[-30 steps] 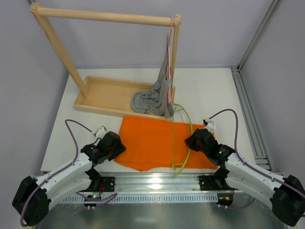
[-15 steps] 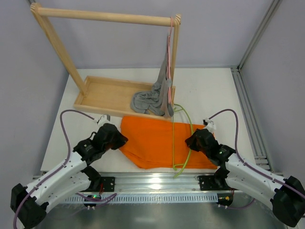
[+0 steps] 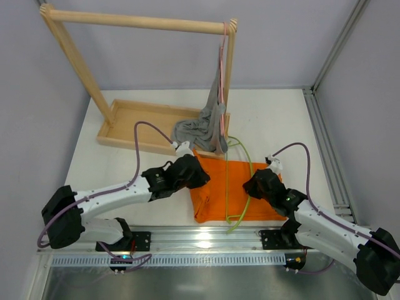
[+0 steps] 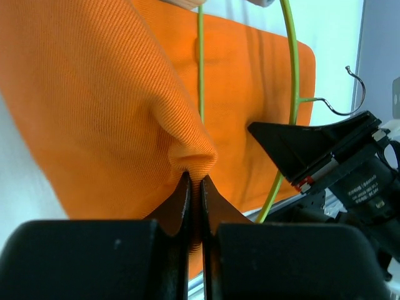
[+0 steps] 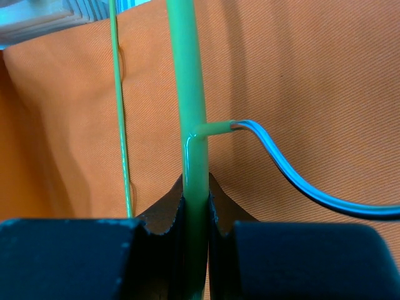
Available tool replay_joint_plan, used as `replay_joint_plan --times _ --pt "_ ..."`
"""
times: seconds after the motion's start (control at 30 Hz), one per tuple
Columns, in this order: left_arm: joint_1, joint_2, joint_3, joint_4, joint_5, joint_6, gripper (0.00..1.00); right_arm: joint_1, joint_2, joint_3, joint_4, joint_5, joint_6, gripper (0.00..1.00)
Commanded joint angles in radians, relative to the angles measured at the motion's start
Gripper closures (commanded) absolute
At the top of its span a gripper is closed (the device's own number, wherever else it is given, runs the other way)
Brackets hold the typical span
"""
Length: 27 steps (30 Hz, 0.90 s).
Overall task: Place the trousers on the hanger
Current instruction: Place trousers on hanger
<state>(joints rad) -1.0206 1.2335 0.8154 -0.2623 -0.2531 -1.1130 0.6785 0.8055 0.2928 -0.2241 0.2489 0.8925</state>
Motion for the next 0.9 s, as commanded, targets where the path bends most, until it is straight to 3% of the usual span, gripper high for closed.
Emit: replay_joint_plan --times 0.0,0.13,0.47,0.53,0.63,0.67,0.7,0.77,0.87 --pt "-0.054 0.093 0.100 0.161 -0.023 -0.074 1.00 0.007 -0.002 0.013 0.084 -0.033 -0.012 0.96" --pt "-0.087 0.226 0.168 0.222 -0.031 -0.109 1.00 0.007 -0.008 0.009 0.091 -0.043 0.000 0.96" --pt "-0.107 0.374 0.176 0.451 -0.035 -0.203 1.00 0.007 -0.025 -0.009 0.098 -0.048 0.010 0.96" --pt "-0.107 0.379 0.177 0.465 -0.032 -0.202 0.94 0.006 -0.025 -0.009 0.098 -0.051 0.010 0.96" --pt "-0.107 0.365 0.177 0.450 -0.015 -0.163 0.76 0.007 -0.023 -0.007 0.100 -0.054 0.008 0.96" --pt "-0.107 0.357 0.177 0.437 -0.006 -0.150 0.63 0.006 -0.025 -0.006 0.098 -0.054 0.010 0.96" --pt "-0.107 0.345 0.176 0.425 0.032 -0.096 0.59 0.006 -0.023 -0.006 0.098 -0.054 0.010 0.96" --pt "-0.107 0.339 0.176 0.413 0.078 -0.055 0.53 0.006 -0.025 -0.007 0.097 -0.056 0.008 0.96" --pt "-0.110 0.328 0.162 0.391 0.139 -0.025 0.53 0.007 -0.032 -0.012 0.094 -0.051 0.011 0.96"
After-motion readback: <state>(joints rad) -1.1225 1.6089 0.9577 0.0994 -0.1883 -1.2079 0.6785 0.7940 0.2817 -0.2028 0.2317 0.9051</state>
